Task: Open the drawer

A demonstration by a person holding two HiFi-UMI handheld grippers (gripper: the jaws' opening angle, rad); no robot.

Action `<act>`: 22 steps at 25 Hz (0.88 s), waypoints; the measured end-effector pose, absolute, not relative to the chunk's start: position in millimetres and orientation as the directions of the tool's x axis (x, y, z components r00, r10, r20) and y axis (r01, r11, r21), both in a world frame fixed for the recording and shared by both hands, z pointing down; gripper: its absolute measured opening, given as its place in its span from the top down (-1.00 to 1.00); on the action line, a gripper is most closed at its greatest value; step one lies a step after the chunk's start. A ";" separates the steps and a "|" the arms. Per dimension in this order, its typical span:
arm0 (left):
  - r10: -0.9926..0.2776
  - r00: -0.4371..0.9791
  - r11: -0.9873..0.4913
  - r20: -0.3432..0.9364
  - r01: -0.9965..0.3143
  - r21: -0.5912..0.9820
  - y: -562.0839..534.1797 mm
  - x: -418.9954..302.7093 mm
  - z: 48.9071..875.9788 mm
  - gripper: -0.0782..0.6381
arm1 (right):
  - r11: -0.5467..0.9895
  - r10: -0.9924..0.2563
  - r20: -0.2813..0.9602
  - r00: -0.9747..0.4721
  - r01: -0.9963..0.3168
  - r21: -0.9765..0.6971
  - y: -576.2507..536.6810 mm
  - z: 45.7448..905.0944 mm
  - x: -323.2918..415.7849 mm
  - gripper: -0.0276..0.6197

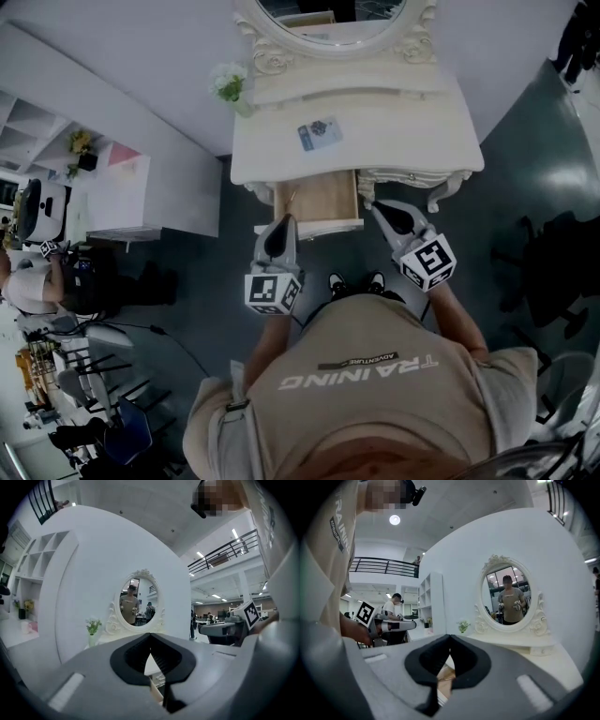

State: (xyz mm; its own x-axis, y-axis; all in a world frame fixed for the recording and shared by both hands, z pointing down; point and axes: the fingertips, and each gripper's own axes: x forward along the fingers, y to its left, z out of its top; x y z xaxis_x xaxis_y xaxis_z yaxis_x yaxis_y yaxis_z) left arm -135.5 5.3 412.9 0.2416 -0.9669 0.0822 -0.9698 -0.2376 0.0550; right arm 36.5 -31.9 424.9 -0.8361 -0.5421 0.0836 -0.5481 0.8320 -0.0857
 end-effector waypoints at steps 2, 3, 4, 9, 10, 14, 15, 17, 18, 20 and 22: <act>-0.968 0.239 -0.235 0.079 -0.971 0.051 7.7 -132.0 411.8 0.76 | 0.840 -0.532 0.088 -0.842 -0.538 -0.070 -29.8 424.9 37.7 0.91; -0.968 0.240 -0.237 0.076 -0.970 0.053 8.2 -130.6 412.3 0.76 | 0.842 -0.530 0.089 -0.843 -0.536 -0.064 -29.9 424.8 37.6 0.91; -0.966 0.245 -0.241 0.078 -0.969 0.055 8.8 -129.7 414.2 0.76 | 0.842 -0.530 0.089 -0.843 -0.536 -0.061 -29.6 424.7 37.0 0.91; -0.955 0.266 -0.259 0.134 -0.963 0.073 14.1 -138.2 431.7 0.76 | 0.851 -0.514 0.108 -0.851 -0.522 -0.061 -16.5 426.9 27.8 0.91; -0.953 0.269 -0.259 0.137 -0.962 0.082 12.3 -139.9 432.8 0.76 | 0.855 -0.506 0.113 -0.855 -0.515 -0.062 -15.3 427.2 26.3 0.91; -0.950 0.279 -0.267 0.138 -0.959 0.097 5.2 -139.5 433.9 0.76 | 0.861 -0.493 0.133 -0.860 -0.504 -0.067 -16.5 429.9 22.2 0.91; -0.951 0.279 -0.268 0.136 -0.959 0.094 5.0 -139.3 433.7 0.76 | 0.863 -0.489 0.136 -0.862 -0.501 -0.069 -17.6 430.4 20.8 0.91; -0.952 0.275 -0.265 0.136 -0.960 0.087 5.8 -140.5 433.3 0.76 | 0.871 -0.475 0.144 -0.868 -0.487 -0.063 -21.3 431.6 15.9 0.91; -0.952 0.274 -0.264 0.139 -0.961 0.086 7.4 -142.4 433.5 0.76 | 0.877 -0.465 0.148 -0.873 -0.477 -0.058 -23.0 432.4 11.9 0.91; -0.948 0.278 -0.268 0.155 -0.960 0.084 14.8 -148.7 435.1 0.76 | 0.886 -0.448 0.155 -0.880 -0.461 -0.055 -22.2 434.4 1.5 0.91; -0.942 0.285 -0.275 0.178 -0.958 0.078 25.6 -156.5 438.3 0.76 | 0.891 -0.437 0.163 -0.885 -0.450 -0.058 -16.8 436.8 -9.3 0.91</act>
